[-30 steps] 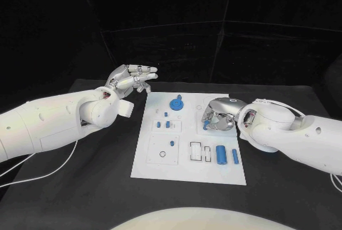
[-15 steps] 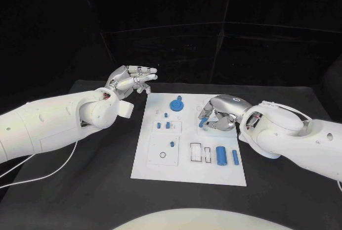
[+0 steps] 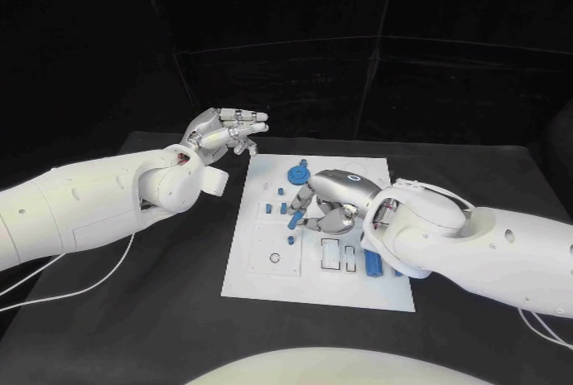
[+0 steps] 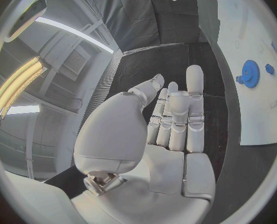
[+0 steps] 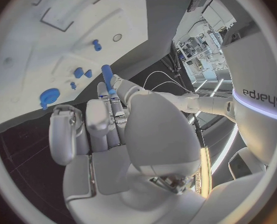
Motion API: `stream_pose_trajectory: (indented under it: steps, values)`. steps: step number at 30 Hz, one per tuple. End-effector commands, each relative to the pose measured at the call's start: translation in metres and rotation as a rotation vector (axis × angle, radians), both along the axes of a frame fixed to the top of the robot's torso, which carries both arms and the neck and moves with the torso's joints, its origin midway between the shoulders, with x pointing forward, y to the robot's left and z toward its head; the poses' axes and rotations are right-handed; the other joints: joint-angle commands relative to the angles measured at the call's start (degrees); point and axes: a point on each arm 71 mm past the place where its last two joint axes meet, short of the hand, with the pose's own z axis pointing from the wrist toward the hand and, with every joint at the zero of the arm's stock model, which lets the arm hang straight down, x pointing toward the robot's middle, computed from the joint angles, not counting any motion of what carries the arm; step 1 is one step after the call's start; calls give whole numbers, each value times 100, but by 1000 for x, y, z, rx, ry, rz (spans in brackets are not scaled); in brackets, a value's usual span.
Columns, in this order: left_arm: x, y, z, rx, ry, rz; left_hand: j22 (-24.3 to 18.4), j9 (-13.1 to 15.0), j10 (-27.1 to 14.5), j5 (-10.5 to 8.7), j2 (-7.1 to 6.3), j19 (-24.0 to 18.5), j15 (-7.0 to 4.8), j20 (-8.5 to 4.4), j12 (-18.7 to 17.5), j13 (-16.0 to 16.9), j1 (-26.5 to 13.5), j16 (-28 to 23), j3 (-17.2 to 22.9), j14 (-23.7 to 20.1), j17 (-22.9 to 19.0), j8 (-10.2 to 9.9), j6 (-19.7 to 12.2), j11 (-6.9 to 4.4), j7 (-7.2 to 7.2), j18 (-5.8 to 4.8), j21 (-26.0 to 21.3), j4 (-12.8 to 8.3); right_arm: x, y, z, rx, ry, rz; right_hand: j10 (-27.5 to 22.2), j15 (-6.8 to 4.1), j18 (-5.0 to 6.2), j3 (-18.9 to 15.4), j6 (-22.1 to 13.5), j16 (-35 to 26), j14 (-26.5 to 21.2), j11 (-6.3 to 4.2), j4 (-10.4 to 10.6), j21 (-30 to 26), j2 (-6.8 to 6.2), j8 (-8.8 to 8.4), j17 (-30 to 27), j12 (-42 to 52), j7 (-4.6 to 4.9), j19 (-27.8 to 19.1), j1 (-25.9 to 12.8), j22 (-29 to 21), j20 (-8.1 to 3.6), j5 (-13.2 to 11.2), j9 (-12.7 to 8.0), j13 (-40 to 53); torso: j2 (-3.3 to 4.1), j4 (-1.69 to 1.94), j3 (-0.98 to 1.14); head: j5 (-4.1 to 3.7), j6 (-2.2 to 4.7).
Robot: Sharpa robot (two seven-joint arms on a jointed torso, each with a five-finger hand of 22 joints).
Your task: Assemble the parts on the task board
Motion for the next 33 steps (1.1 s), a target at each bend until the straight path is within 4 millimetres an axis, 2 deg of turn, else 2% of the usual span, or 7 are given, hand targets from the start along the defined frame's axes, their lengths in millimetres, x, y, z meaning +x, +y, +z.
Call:
stream_pose_trajectory:
  steps: [1, 4, 8, 15, 28, 33]
  values:
    - [0, -2, 2, -11, -5, -11, -6, -7, -29, -10, 29, -38, -10, 0, 24, -7, 31, -20, -41, -31, -6, 27, -21, 5, 10, 80, -39, -6, -7, 13, -8, -2, 37, 86, 45, -26, -111, 53, 24, 25, 72, 10, -21, 21, -85, 14, -20, -54, 6, 251, -36, 774, -37, 71, 0, 5, 0, 4, -8, 8, -11]
    - [0, -3, 2, -12, -6, -13, -6, -7, -29, -10, 29, -38, -10, 0, 24, -7, 31, -20, -41, -31, -6, 27, -21, 5, 10, 80, -39, -6, -12, 22, -17, -16, 56, 117, 48, -24, -111, 65, 22, 27, 69, 13, -34, 19, -102, 8, -22, -69, 9, 248, -45, 773, -36, 104, -2, 5, -5, -3, -9, 32, -8]
    - [0, -5, 2, -12, -4, -16, -6, -7, -29, -10, 29, -38, -10, 0, 24, -7, 31, -20, -41, -31, -6, 27, -21, 5, 10, 80, -39, -6, -14, 30, -28, -37, 74, 139, 50, -23, -110, 71, 22, 28, 68, 14, -40, 19, -106, 6, -23, -74, 10, 247, -46, 773, -35, 114, -2, 5, 6, -3, 6, 56, -22]
    - [0, -7, 2, -13, -3, -21, -9, -6, -34, -10, 35, -37, -9, 0, 30, -8, 35, -18, -43, -31, -6, 29, -23, 7, 11, 80, -43, -9, -13, 37, -39, -75, 83, 146, 51, -23, -110, 75, 22, 28, 67, 14, -44, 17, -109, 5, -25, -77, 11, 246, -47, 771, -35, 119, -2, 6, -1, 1, 6, 75, -33]
    - [0, -7, 1, -14, -3, -22, -9, -6, -34, -10, 35, -37, -9, 0, 30, -8, 35, -18, -43, -31, -6, 29, -23, 7, 11, 80, -43, -9, -9, 39, -46, -141, 59, 118, 56, -20, -108, 82, 25, 29, 64, 19, -39, 11, -111, 3, -28, -91, 15, 241, -78, 765, -33, 125, -2, 6, 6, -11, 8, 97, -66]
    - [0, -7, 1, -13, -3, -23, -9, -6, -34, -10, 35, -37, -9, 0, 30, -8, 35, -18, -43, -31, -6, 29, -23, 7, 11, 80, -43, -9, -8, 38, -46, -156, 48, 99, 58, -19, -107, 83, 25, 30, 63, 20, -36, 8, -112, 1, -28, -95, 15, 239, -90, 763, -33, 122, -3, 7, 7, -4, 9, 93, -69]
